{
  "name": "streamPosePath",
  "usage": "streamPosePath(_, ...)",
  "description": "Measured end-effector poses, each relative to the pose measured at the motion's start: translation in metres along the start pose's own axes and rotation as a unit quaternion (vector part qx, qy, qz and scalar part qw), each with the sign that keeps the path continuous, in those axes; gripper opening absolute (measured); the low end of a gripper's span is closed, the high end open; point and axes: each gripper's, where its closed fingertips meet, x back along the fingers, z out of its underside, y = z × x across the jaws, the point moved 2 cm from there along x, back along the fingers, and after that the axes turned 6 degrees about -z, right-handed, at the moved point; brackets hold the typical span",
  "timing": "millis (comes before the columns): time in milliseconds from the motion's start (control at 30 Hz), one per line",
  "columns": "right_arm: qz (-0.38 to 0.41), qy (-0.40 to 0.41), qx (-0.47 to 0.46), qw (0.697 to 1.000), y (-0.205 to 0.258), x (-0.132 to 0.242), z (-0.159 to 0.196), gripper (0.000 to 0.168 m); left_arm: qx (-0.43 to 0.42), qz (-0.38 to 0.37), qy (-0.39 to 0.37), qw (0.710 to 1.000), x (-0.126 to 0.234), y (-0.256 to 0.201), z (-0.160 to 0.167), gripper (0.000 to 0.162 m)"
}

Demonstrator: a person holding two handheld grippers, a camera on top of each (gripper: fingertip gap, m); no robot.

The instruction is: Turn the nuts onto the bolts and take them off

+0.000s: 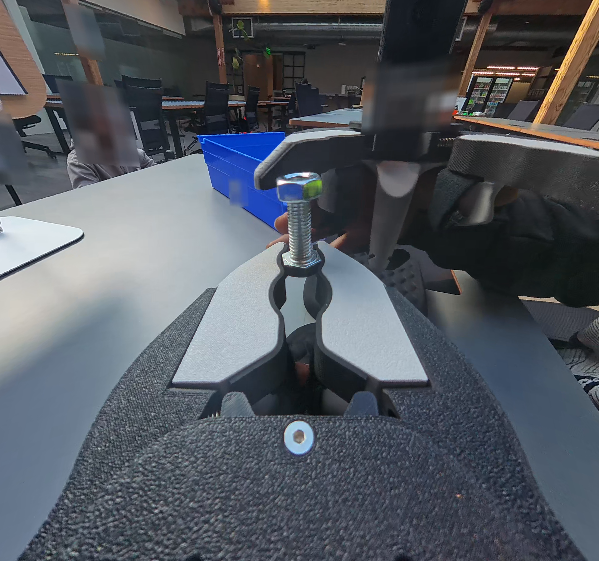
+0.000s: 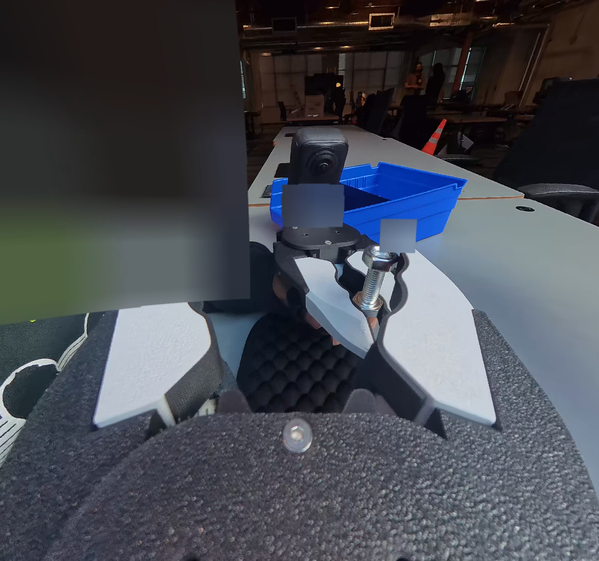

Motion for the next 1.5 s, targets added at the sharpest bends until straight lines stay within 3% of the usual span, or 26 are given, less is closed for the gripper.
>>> streamPosePath(267, 0.016, 0.001, 0.005, 1.000, 0.009, 0.010, 0.001, 0.107, 0.000, -0.001, -0.001, 1.000, 0.000, 0.000, 0.000, 0.013)
streamPosePath(367, 0.008, 0.009, 0.006, 1.000, 0.016, 0.012, 0.004, 0.094, 0.001, -0.001, -0.001, 1.000, 0.000, 0.000, 0.000, 0.013)
streamPosePath(467, -0.002, 0.022, 0.028, 0.999, 0.022, 0.016, 0.007, 0.066, -0.001, 0.001, -0.001, 1.000, 0.000, 0.000, 0.000, 0.013)
streamPosePath(567, 0.046, -0.001, 0.051, 0.998, 0.006, 0.024, 0.001, 0.053, -0.002, 0.002, 0.000, 1.000, 0.000, -0.001, 0.000, 0.013)
streamPosePath(633, 0.082, -0.020, 0.047, 0.995, -0.010, 0.028, -0.002, 0.063, -0.002, 0.003, 0.000, 1.000, 0.000, -0.001, 0.000, 0.013)
streamPosePath(700, 0.094, -0.033, 0.037, 0.994, -0.021, 0.024, -0.003, 0.088, -0.003, 0.005, 0.000, 1.000, 0.000, -0.001, 0.000, 0.013)
streamPosePath(800, 0.072, -0.037, 0.019, 0.997, -0.025, 0.007, 0.000, 0.113, -0.005, 0.007, 0.003, 1.000, 0.000, -0.002, 0.001, 0.014)
streamPosePath(900, 0.039, -0.010, 0.007, 0.999, -0.022, -0.012, 0.007, 0.125, -0.008, 0.009, 0.006, 1.000, -0.001, -0.003, 0.001, 0.014)
streamPosePath(1200, 0.012, 0.053, 0.040, 0.998, -0.006, -0.023, 0.013, 0.128, -0.008, 0.007, 0.009, 1.000, -0.001, -0.003, 0.002, 0.014)
streamPosePath(1500, 0.041, 0.034, 0.029, 0.998, 0.003, -0.005, 0.010, 0.123, -0.003, 0.002, 0.003, 1.000, 0.000, -0.001, 0.000, 0.014)
